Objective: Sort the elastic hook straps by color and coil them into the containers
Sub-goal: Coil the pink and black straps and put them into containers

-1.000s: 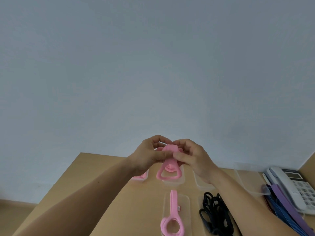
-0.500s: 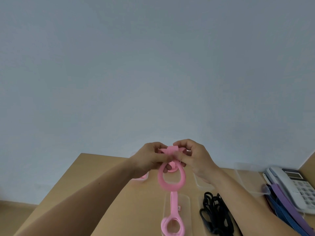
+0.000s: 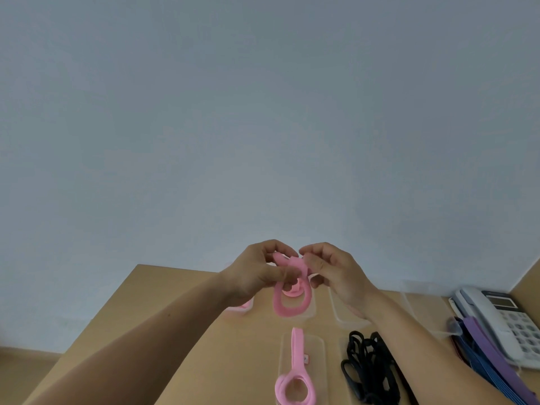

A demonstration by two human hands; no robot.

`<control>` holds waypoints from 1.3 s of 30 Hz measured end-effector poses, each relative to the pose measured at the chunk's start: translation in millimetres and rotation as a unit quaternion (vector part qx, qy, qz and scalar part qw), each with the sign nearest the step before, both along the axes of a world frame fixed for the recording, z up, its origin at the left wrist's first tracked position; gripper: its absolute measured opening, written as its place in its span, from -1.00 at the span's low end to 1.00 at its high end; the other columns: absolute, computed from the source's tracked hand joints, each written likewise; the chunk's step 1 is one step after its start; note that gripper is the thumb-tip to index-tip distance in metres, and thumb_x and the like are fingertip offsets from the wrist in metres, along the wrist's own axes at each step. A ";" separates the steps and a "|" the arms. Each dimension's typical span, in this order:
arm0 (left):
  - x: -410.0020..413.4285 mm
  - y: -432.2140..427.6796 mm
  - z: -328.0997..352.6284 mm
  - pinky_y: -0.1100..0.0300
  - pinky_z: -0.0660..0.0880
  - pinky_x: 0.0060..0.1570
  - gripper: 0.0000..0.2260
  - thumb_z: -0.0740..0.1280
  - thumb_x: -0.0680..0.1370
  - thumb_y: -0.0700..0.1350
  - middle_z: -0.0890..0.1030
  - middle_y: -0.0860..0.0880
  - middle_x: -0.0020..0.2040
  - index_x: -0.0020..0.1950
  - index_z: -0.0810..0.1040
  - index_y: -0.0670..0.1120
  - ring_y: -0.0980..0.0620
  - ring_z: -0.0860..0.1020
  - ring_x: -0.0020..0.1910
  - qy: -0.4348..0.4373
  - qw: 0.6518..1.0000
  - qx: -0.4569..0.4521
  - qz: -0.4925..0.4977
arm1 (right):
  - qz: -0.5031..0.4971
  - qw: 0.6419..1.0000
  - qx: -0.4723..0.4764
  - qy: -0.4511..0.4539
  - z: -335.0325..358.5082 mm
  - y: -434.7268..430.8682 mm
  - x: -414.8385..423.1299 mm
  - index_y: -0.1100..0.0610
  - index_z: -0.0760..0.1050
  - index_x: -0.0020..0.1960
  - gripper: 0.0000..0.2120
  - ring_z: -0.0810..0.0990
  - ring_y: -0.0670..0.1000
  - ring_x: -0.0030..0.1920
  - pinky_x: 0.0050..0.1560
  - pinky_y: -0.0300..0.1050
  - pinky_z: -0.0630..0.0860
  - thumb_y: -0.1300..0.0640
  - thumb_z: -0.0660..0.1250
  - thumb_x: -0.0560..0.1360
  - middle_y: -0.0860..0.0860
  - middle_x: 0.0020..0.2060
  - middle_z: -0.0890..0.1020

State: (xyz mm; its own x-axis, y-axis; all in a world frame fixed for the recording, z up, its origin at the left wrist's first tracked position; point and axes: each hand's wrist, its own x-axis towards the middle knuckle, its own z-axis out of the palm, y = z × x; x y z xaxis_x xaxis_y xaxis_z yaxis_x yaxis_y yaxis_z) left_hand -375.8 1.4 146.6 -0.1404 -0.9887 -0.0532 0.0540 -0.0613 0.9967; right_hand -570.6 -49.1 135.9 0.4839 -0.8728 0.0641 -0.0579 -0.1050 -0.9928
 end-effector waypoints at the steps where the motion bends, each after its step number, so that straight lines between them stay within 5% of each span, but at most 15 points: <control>1: -1.3 0.1 -0.5 0.06 0.58 -0.11 -0.74 0.48 0.43 -0.39 0.61 -0.22 -0.10 0.08 0.56 -0.25 -0.17 0.59 -0.24 -0.010 1.000 -0.011 0.002 | 0.003 1.000 0.011 0.008 2.1 -0.3 0.4 0.10 0.63 0.00 -0.48 0.66 0.01 -0.20 -0.21 -0.17 0.54 -0.29 0.52 0.26 0.05 -0.17 0.70; 7: -2.6 -2.0 -2.3 0.07 0.59 -0.02 -0.71 0.50 0.41 -0.38 0.64 -0.15 -0.11 0.09 0.56 -0.24 -0.05 0.65 -0.15 -0.051 0.998 -0.043 0.000 | 0.009 0.997 -0.002 0.080 5.9 -2.4 0.2 0.25 0.61 -0.12 -0.41 0.55 -0.06 -0.40 -0.36 -0.27 0.47 -0.31 0.49 0.31 -0.01 -0.39 0.63; 13: -0.3 -4.2 -3.4 0.01 0.58 0.17 -0.53 0.52 0.41 -0.29 0.64 -0.19 0.11 0.25 0.48 -0.06 -0.10 0.66 0.08 -0.083 0.996 0.002 -0.027 | -0.021 0.999 -0.020 0.042 5.6 0.1 2.2 0.01 0.68 -0.10 -0.62 0.72 -0.01 -0.16 -0.22 -0.27 0.57 -0.16 0.61 0.19 -0.01 -0.17 0.72; 18: 3.6 -3.1 1.1 0.06 0.60 -0.02 -0.64 0.35 0.47 -0.15 0.64 -0.24 0.04 0.21 0.53 -0.32 -0.19 0.66 0.01 0.001 0.994 0.080 -0.072 | -0.025 0.997 -0.058 0.054 0.6 1.0 3.2 -0.03 0.65 -0.04 -0.67 0.68 -0.11 -0.19 -0.20 -0.29 0.57 0.12 0.65 0.26 -0.10 -0.19 0.70; 26: 2.7 -1.4 -1.1 0.12 0.60 -0.23 -0.75 0.43 0.51 -0.30 0.65 -0.20 -0.04 0.16 0.50 -0.22 -0.13 0.67 -0.17 -0.008 0.999 0.044 -0.028 | -0.015 0.987 -0.119 0.105 -6.3 2.4 4.3 -0.12 0.56 0.05 -0.64 0.59 -0.20 -0.22 -0.21 -0.29 0.56 0.16 0.57 0.35 -0.32 -0.19 0.62; 30: 0.5 1.4 -2.1 0.14 0.59 -0.26 -0.77 0.44 0.49 -0.33 0.57 -0.26 0.07 0.10 0.53 -0.19 -0.10 0.66 -0.21 -0.045 0.999 -0.016 0.013 | -0.014 0.994 -0.080 0.073 -2.3 0.6 0.8 -0.09 0.58 0.08 -0.73 0.61 -0.15 -0.17 -0.17 -0.24 0.54 -0.04 0.51 0.41 -0.16 -0.07 0.66; 33: -2.5 1.4 -2.9 0.15 0.57 -0.27 -0.79 0.43 0.49 -0.34 0.55 -0.22 0.12 0.07 0.51 -0.17 -0.08 0.66 -0.21 -0.074 0.995 -0.067 0.020 | -0.024 0.998 -0.030 0.047 -1.8 0.2 1.8 -0.03 0.62 0.04 -0.89 0.62 -0.08 -0.27 -0.20 -0.16 0.53 -0.01 0.39 0.55 -0.03 -0.15 0.67; 36: -5.9 -0.5 -5.0 0.17 0.56 -0.29 -0.79 0.39 0.49 -0.37 0.59 -0.16 0.00 0.06 0.50 -0.17 -0.04 0.64 -0.25 -0.086 0.992 -0.096 0.013 | -0.014 0.999 0.026 0.019 -2.2 -0.1 3.5 0.03 0.62 0.06 -0.86 0.64 0.11 -0.28 -0.23 -0.07 0.56 0.02 0.37 0.56 0.20 -0.14 0.66; 39: -7.5 -2.7 -9.5 0.13 0.58 -0.25 -0.78 0.37 0.48 -0.38 0.64 -0.15 -0.12 0.06 0.50 -0.16 -0.02 0.62 -0.28 -0.084 0.991 -0.105 0.015 | -0.012 1.000 0.024 0.014 -0.3 -0.5 2.5 0.07 0.61 0.09 -0.84 0.63 0.07 -0.31 -0.22 -0.08 0.56 0.05 0.40 0.54 0.24 -0.10 0.67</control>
